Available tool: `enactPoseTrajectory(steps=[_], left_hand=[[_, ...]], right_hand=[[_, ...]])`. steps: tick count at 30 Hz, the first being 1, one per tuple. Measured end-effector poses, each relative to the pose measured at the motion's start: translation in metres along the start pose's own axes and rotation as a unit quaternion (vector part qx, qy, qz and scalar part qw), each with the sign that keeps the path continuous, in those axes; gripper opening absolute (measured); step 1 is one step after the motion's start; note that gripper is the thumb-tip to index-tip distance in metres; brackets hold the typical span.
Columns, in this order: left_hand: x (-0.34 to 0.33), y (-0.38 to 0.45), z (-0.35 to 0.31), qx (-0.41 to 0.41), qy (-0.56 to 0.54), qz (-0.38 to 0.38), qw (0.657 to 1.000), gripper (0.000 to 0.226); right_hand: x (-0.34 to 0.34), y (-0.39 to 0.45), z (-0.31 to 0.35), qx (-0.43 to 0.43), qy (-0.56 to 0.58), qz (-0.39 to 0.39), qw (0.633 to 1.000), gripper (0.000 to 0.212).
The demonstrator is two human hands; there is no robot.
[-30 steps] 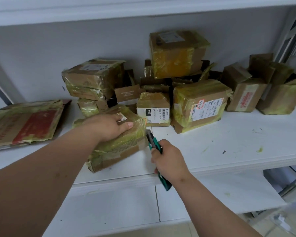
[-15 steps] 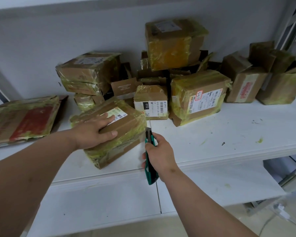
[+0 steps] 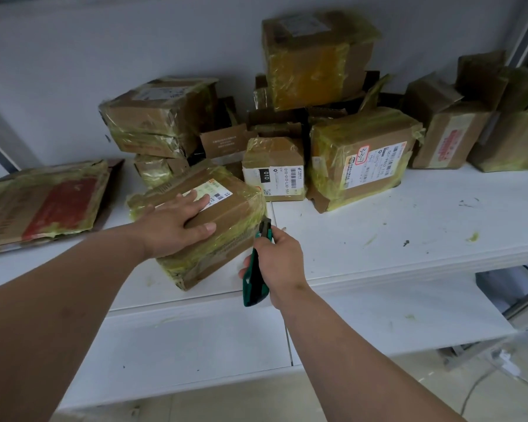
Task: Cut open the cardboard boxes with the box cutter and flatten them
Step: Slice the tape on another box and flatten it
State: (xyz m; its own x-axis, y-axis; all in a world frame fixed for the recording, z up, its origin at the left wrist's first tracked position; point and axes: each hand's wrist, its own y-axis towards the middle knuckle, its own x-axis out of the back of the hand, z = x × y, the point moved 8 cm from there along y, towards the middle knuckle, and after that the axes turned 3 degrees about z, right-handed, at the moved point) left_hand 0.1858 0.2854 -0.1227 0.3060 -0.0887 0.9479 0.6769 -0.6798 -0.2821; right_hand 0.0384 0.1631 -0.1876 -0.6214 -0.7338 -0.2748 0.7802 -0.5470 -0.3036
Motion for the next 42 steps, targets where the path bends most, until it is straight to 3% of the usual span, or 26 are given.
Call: enactPoseTrajectory(steps=[10, 16, 19, 21, 24, 29, 36, 42], left_hand=[[-0.002, 0.002, 0.001, -0.002, -0.009, 0.004, 1.000, 0.091], [0.003, 0.003, -0.007, 0.010, -0.004, -0.021, 1.000, 0.076], [0.009, -0.009, -0.002, 0.014, -0.148, 0.006, 0.989, 0.083], [0.014, -0.021, 0.004, 0.002, -0.218, 0.068, 0.974, 0.088], [0.017, -0.035, 0.015, -0.011, -0.133, 0.146, 0.980, 0.098], [0.015, -0.032, 0.015, -0.036, -0.002, 0.130, 0.991, 0.089], [0.013, -0.025, 0.018, -0.046, -0.011, 0.081, 0.996, 0.078], [0.015, -0.025, 0.013, -0.028, -0.033, 0.051, 0.998, 0.085]], right_hand=[[-0.036, -0.011, -0.023, -0.021, -0.060, 0.069, 0.996, 0.018], [-0.058, -0.040, -0.034, -0.038, -0.095, 0.181, 0.978, 0.033], [-0.046, -0.035, -0.025, -0.034, -0.119, 0.183, 0.975, 0.033], [-0.038, -0.026, -0.019, -0.035, -0.143, 0.174, 0.974, 0.038], [-0.033, -0.014, -0.011, -0.031, -0.146, 0.164, 0.975, 0.043], [-0.038, -0.009, -0.016, -0.051, -0.134, 0.190, 0.971, 0.044], [-0.044, -0.027, -0.027, -0.066, -0.118, 0.230, 0.964, 0.045], [-0.042, -0.041, -0.031, -0.058, -0.144, 0.252, 0.955, 0.049]])
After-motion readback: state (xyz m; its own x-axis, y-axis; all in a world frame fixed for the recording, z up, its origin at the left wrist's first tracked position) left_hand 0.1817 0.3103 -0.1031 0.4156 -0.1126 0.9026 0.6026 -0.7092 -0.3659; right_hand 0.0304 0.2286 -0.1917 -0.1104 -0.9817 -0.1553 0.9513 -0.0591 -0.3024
